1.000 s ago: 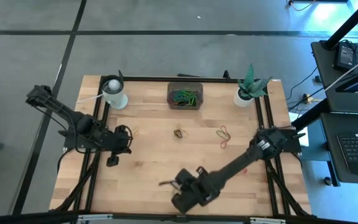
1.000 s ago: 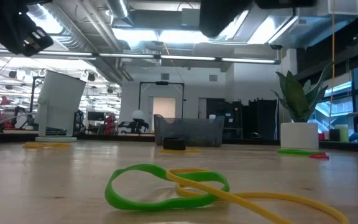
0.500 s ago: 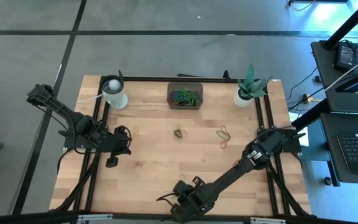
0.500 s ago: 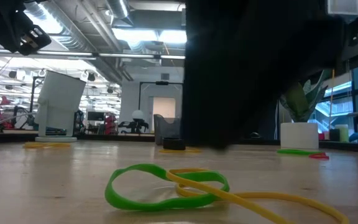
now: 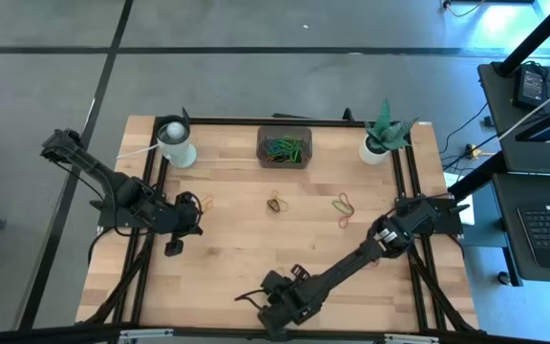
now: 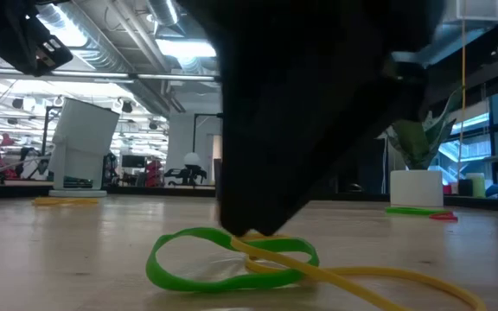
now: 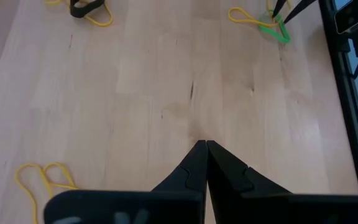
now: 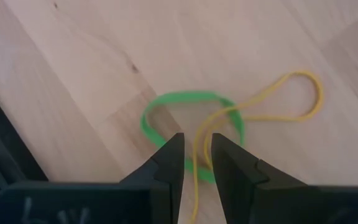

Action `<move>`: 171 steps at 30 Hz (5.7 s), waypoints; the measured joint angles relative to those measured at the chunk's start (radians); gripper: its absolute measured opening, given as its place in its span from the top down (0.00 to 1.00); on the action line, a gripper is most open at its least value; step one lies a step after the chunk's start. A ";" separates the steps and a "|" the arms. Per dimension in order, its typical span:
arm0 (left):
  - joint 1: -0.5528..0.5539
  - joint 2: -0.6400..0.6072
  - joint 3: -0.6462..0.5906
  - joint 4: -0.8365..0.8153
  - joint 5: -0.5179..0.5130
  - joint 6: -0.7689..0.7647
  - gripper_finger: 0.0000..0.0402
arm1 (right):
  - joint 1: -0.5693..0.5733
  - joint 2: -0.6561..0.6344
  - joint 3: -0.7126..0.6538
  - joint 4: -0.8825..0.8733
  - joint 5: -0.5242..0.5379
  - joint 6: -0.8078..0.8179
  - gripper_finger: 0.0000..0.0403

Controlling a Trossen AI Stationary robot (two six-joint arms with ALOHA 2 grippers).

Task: Pick and place rubber bands into bin
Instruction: Put the yellow rubber band into the bin

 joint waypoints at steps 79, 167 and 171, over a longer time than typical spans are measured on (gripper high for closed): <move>0.000 0.000 0.000 -0.003 0.001 0.020 0.99 | -0.010 -0.252 0.005 -0.034 0.147 -0.056 0.97; 0.000 0.000 0.000 0.000 0.000 0.027 0.99 | -0.062 -0.163 -0.001 0.097 0.165 -0.317 0.91; 0.000 0.000 0.000 0.000 0.000 0.027 0.99 | -0.083 -0.119 -0.001 0.229 0.126 -0.514 0.85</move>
